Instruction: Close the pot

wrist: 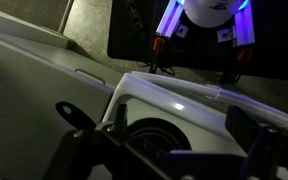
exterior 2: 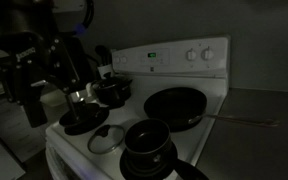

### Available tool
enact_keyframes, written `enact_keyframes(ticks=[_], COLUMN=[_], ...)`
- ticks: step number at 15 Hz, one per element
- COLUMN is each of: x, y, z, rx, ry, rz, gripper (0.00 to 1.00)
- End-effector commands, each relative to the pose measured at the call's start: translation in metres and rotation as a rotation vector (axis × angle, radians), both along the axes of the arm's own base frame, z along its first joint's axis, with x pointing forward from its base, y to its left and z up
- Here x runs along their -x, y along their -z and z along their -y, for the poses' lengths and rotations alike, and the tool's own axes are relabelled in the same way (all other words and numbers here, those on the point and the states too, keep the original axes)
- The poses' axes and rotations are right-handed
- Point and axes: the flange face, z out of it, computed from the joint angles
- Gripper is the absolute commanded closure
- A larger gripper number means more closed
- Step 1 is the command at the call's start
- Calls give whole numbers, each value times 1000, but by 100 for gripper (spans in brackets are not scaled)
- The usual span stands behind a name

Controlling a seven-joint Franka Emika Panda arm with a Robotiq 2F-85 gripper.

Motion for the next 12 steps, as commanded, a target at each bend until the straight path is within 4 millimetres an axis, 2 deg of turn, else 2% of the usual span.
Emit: enact_keyframes(ticks=[1,2,8,9,12], x=[0,-5,-66,-43,-60], y=[0,-2,7,2,10], z=[0,3,19,12,19], rx=[0,-8,-55,-23,-37], ry=[0,6,12,-4,4], rz=[-1,30,229,188,217], gripper=[0,0,0,0,0])
